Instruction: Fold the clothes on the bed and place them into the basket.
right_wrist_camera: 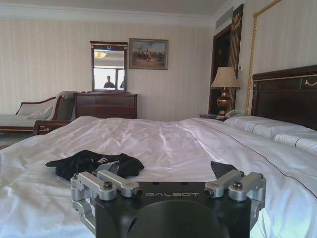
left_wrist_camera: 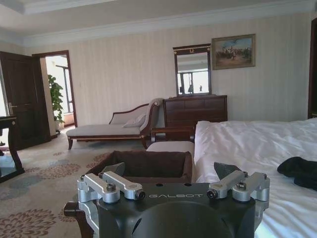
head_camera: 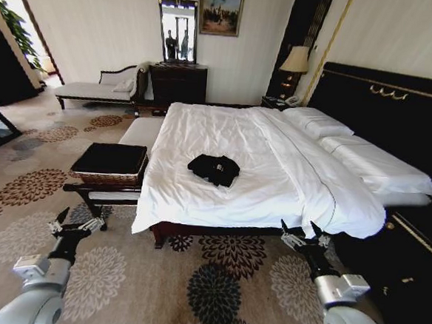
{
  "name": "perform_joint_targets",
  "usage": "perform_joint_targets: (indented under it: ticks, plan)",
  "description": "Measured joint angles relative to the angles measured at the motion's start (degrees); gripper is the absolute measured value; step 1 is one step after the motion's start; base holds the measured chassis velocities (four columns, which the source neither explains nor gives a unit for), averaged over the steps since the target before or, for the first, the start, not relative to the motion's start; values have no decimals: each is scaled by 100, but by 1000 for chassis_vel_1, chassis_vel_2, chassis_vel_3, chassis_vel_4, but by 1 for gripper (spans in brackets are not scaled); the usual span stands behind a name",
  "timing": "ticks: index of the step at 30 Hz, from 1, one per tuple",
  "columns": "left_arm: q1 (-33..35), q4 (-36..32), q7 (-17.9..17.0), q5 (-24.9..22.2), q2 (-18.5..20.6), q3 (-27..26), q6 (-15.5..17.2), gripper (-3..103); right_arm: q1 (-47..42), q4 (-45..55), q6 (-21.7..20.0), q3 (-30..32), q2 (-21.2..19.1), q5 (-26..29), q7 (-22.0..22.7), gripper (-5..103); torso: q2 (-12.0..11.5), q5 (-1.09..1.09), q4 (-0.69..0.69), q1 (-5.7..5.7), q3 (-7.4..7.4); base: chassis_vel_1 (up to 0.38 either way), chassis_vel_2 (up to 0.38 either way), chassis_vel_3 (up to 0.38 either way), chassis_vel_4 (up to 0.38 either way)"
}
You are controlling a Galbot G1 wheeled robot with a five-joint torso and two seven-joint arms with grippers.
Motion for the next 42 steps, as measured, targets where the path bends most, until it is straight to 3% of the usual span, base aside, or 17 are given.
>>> perform_joint_targets:
  ticks: [22,29,42]
  plan:
    - [250,-59,60,-94,-174,-163,-156,100,-278,154,7,-14,213,-326,-16,100,0,1,0,0,0,0,0,0,0]
    - [350,139,161,-186,-220,-179,-364,100,-443,69,375,-33,394,-758,-186,100,0,1,0,0,0,0,0,0,0]
    - [452,173,210,-197,-225,-122,-468,100,-396,-158,597,7,575,-815,-332,100,0,1,1,0,0,0,0,0,0]
